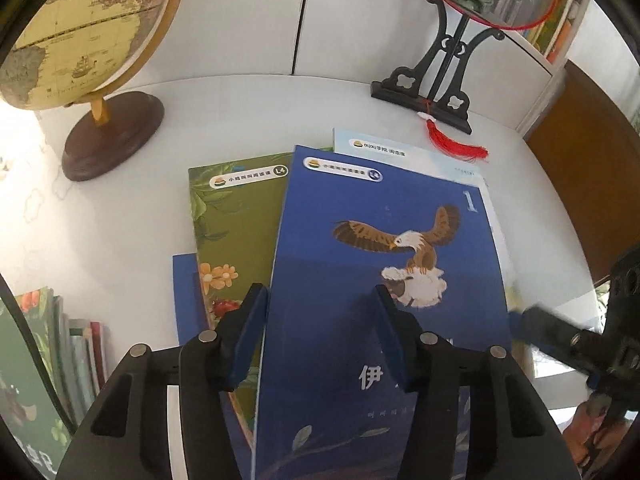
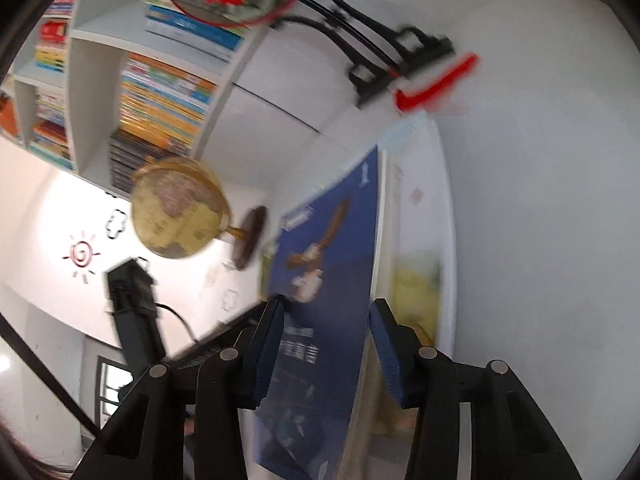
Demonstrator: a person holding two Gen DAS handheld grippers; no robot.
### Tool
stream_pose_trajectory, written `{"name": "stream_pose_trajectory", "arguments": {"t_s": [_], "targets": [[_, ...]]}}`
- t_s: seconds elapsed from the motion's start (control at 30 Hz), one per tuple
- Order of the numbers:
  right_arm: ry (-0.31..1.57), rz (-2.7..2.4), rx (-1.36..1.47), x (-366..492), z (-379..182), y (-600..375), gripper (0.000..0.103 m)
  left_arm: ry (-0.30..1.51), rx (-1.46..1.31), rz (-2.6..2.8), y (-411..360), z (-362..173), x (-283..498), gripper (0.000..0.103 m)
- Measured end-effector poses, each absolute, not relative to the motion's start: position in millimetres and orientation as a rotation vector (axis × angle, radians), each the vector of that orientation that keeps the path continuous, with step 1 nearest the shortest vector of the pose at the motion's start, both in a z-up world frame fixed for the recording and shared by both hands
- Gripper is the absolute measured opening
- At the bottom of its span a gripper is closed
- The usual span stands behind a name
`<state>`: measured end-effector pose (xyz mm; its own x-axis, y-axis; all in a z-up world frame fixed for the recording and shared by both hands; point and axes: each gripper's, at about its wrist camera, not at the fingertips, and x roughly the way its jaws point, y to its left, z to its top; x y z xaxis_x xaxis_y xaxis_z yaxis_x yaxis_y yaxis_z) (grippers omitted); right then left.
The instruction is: Organize books
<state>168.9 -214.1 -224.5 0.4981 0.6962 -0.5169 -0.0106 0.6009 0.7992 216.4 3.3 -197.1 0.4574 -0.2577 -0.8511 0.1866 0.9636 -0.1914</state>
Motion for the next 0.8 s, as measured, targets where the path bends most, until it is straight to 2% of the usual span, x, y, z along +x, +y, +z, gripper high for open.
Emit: {"name": "stream_pose_trajectory", "arguments": {"t_s": [0.37, 0.57, 0.7, 0.8], "targets": [[1.035, 0.503, 0.942, 137, -238, -217, 0.045, 1.06, -0.067, -0.28, 0, -195, 210, 0.05], [1.072, 0.476, 0.891, 129, -233, -213, 0.044, 1.063, -0.057, -0.287, -3, -195, 201, 0.05], [1.086, 0.406, 0.709, 124, -220, -201, 0.043, 1.089, -0.046, -0.297, -3, -194, 189, 0.05], [1.094, 0.389, 0.698, 121, -220, -199, 0.043, 1.108, -0.042, -0.297, -2, -193, 180, 0.05]]}}
